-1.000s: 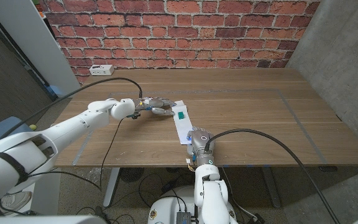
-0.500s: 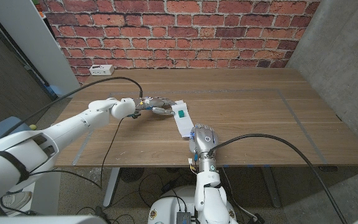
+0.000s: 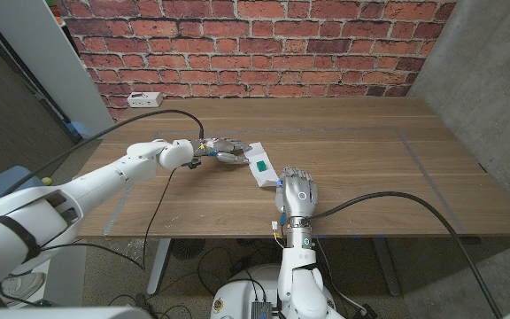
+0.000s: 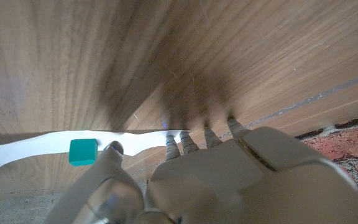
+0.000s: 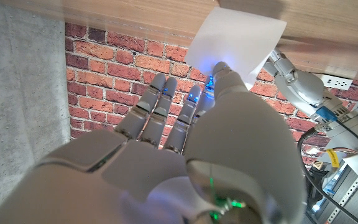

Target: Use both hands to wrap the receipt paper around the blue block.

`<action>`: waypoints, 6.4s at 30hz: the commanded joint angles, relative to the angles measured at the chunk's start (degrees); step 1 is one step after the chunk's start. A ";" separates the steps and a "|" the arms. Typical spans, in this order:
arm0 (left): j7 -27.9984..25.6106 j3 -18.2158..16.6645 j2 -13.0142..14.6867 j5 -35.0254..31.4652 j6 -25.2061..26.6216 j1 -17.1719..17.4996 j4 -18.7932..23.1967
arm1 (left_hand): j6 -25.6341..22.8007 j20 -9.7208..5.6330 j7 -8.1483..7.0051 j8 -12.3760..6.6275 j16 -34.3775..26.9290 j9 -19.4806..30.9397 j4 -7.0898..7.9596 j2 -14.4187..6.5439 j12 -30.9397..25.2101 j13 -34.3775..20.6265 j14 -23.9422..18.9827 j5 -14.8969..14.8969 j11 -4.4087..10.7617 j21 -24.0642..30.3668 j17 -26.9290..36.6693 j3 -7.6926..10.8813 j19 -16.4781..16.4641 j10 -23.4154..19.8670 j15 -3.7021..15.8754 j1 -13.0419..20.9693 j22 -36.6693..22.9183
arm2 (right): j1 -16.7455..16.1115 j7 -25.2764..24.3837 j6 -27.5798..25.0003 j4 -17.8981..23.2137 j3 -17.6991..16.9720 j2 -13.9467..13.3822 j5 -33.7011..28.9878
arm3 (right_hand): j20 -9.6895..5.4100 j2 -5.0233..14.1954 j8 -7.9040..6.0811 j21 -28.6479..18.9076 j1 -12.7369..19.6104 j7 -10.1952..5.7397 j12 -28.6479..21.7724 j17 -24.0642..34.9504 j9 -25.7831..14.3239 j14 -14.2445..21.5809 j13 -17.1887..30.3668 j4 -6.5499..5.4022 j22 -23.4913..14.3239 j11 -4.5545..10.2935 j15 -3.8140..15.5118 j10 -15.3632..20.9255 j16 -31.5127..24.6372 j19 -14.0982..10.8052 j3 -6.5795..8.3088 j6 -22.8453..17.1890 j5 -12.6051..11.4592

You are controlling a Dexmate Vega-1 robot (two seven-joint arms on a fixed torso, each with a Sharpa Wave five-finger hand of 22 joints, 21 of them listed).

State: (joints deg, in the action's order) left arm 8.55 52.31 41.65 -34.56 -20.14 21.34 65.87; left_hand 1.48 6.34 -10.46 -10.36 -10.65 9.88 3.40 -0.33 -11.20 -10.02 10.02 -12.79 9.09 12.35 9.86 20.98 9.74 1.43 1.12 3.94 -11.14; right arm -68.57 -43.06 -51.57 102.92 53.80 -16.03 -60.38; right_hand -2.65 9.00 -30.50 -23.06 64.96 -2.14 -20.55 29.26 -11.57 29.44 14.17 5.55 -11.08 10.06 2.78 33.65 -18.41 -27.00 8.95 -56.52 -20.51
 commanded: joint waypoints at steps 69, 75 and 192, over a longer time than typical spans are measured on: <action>-3.57 -2.70 5.79 -16.97 16.94 9.16 18.96 | -1.65 1.32 1.91 -0.22 0.22 0.14 -2.47 1.93 -0.18 -0.29 0.17 0.14 -1.81 -0.03 0.22 -1.65 3.97 -0.39 0.25 0.90 -0.03 | 25.58 12.75 16.11 -10.35 6.28 -6.62 -9.12 | -1.64 0.71 0.41 -0.45 -0.47 -1.63 2.13 0.20 -0.38 -1.62 1.65 -1.40 -0.23 1.44 10.02 -0.92 1.74 1.10 0.26 -1.81 2.15; -2.33 -2.68 5.94 -16.81 16.68 9.10 19.18 | -1.57 1.27 1.74 -0.18 0.17 0.14 -2.48 1.95 -0.19 -0.29 0.09 0.13 -1.37 -0.05 0.23 -1.74 4.05 -0.44 0.25 0.82 -0.04 | 26.56 11.11 16.00 -11.57 6.47 -5.65 -8.59 | -1.43 0.70 0.41 -0.54 -0.40 -1.90 2.24 0.23 -0.34 -1.56 1.74 -1.38 -0.22 1.45 10.13 -0.85 1.78 1.00 0.33 -1.96 2.22; -6.69 -13.24 13.26 -8.72 28.47 23.98 32.46 | -6.69 2.55 2.31 0.59 1.08 0.34 -5.72 -3.04 1.04 -0.74 -10.33 2.34 -3.05 -0.13 0.72 3.39 -3.78 -5.60 0.20 2.35 -0.92 | 52.63 23.18 17.11 -50.03 28.06 11.83 11.41 | 0.88 -0.05 2.15 -1.05 -1.21 -3.13 4.54 0.25 0.38 -0.21 2.90 -1.35 0.10 1.10 9.86 -0.04 3.06 0.90 1.17 -2.90 3.16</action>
State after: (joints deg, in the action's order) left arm -10.42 38.20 54.78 -45.89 7.72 47.90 97.75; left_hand -7.76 8.93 -7.90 -9.70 -9.70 10.02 -3.03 -3.86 -10.33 -10.55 -3.76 -10.57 5.92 12.86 10.29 24.93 3.47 -6.90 1.66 8.06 -11.75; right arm -16.28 -18.86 -35.99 54.12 81.50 -4.67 -49.42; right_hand -1.73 8.51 -28.18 -23.96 63.59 -4.54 -16.10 29.36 -11.03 28.66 16.90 4.10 -10.93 11.25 2.76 33.06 -15.62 -25.89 9.75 -58.26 -17.29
